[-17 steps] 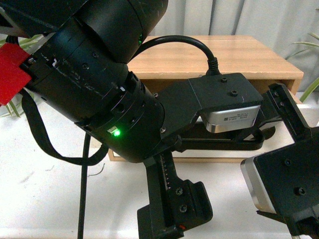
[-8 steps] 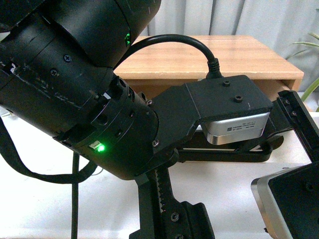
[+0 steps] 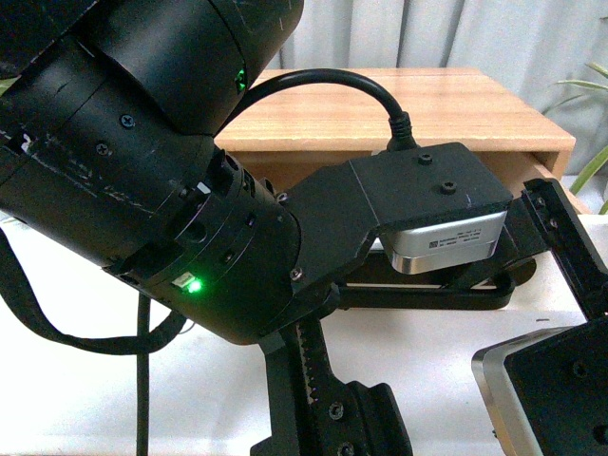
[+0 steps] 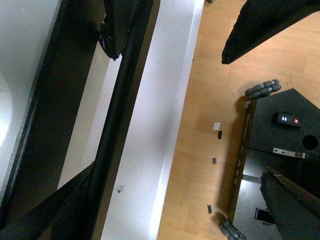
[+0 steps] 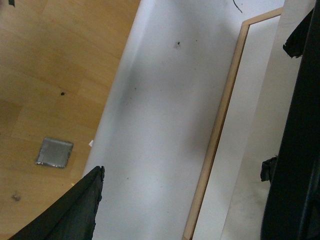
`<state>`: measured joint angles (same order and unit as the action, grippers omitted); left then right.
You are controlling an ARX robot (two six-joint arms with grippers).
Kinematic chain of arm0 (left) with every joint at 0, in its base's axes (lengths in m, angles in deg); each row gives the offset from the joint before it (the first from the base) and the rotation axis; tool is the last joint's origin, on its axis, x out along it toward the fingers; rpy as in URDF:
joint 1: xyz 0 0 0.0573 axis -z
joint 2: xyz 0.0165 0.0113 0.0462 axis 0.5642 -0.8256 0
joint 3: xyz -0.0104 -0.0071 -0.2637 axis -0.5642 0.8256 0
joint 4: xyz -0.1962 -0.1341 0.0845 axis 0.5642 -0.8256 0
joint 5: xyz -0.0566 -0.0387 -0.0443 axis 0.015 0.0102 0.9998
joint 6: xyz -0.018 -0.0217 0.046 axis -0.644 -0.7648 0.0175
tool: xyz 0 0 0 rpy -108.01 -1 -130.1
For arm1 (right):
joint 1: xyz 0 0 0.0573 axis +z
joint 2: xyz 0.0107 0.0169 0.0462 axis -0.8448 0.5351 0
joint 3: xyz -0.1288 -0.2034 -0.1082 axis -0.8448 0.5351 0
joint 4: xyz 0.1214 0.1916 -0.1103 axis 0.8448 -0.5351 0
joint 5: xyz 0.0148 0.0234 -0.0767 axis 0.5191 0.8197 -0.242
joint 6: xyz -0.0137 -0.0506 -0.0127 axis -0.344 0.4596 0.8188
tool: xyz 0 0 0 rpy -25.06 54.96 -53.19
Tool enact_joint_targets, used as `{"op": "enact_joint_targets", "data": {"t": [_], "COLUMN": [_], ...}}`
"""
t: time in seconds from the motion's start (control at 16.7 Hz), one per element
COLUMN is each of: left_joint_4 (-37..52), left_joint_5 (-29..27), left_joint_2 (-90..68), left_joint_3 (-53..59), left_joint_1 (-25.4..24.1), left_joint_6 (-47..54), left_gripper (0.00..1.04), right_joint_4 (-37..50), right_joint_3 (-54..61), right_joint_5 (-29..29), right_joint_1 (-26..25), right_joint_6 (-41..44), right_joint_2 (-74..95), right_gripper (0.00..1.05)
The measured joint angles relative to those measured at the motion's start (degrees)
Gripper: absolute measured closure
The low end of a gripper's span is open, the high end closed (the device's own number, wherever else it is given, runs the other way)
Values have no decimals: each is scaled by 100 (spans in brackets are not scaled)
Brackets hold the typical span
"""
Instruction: Pull drawer
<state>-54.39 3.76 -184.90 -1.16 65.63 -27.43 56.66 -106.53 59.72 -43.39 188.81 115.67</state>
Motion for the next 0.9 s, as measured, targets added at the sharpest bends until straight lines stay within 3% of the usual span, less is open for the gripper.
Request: {"op": "enact_joint_targets", "data": {"t": [0.54, 0.9], "left_joint_4": [190, 177], "left_joint_5": [22, 240], "left_joint_2": [57, 302], "left_joint_3": [-31, -48], "left_joint_1": [-81, -153], "left_joint_6": [-343, -568], "left_gripper": [7, 7], "right_joint_4": [654, 20], "right_joint_3": [63, -98], "right_joint_5": [-63, 144], "right_joint_1": [120, 149], "right_joint_6": [-118, -673], "right_joint_2": [103, -210], "right_gripper": [6, 6]}}
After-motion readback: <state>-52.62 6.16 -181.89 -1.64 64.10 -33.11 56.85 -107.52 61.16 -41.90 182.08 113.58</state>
